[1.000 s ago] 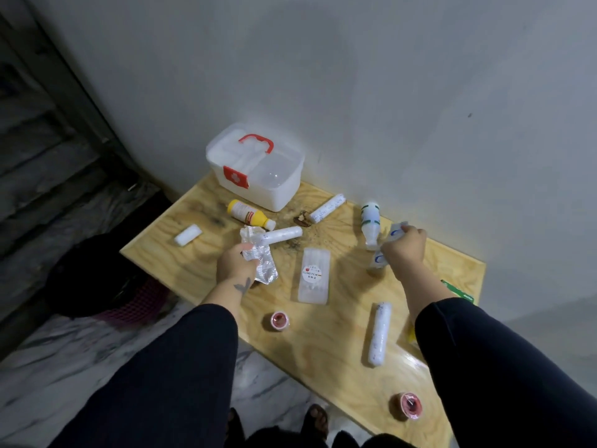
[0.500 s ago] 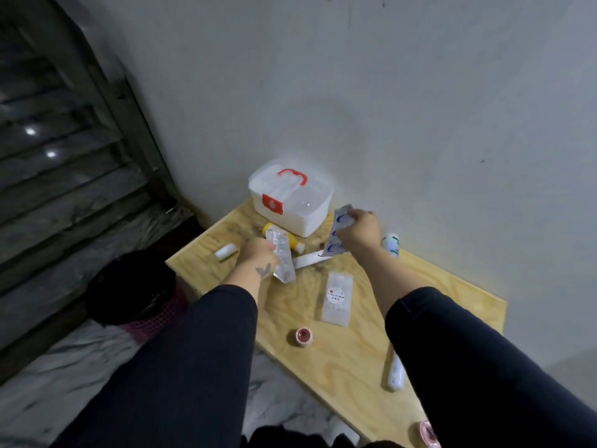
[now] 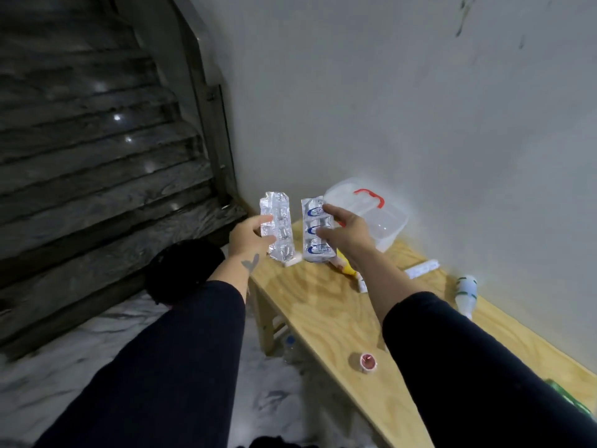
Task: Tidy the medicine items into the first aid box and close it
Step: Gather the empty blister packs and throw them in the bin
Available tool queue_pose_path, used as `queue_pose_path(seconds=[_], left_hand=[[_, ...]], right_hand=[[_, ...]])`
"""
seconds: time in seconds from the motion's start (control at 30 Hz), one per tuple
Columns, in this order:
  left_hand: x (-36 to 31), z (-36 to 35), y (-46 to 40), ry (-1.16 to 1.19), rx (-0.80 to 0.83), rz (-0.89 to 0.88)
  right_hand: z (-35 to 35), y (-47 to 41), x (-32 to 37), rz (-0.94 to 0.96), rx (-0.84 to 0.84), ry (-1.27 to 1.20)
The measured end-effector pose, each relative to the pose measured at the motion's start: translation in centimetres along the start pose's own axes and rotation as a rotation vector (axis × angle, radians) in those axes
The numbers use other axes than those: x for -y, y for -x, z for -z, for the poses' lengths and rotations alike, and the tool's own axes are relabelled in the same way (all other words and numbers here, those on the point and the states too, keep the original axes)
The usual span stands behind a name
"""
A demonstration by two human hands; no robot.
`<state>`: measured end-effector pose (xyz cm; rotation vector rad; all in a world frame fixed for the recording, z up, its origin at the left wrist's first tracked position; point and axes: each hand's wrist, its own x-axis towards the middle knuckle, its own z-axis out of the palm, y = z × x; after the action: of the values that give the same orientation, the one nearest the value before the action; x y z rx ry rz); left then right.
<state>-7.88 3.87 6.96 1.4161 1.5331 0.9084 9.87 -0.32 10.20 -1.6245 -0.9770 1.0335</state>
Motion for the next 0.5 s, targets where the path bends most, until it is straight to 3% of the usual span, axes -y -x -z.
queue_pose_path(seconds=[0.3, 0.5], left_hand=[[5.5, 13.8, -5.6, -0.057, -0.131, -0.037], [9.6, 21.6, -9.2, -0.074, -0.199, 0.026]], right_hand=[[-16.3, -2.0, 3.8, 0.032, 0.123, -0.005], [-26.0, -4.1, 4.4, 0.077, 0.231, 0.007]])
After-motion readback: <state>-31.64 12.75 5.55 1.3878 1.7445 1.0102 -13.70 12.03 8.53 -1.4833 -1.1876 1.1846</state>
